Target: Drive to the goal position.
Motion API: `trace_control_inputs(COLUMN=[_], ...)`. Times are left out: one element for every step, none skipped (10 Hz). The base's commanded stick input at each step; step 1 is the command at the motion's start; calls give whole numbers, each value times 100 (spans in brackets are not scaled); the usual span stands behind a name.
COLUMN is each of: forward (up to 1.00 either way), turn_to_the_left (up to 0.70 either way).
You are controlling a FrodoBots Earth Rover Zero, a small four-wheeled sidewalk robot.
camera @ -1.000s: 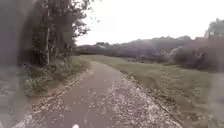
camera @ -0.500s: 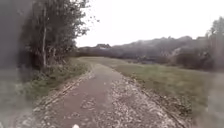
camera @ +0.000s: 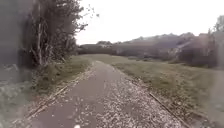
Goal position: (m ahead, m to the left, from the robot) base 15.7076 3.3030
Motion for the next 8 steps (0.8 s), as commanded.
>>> trace_control_inputs(forward=[70, 70, 70, 70, 70, 70, 70, 70], turn_to_the_left=[0, 0, 0, 0, 0, 0, 0, 0])
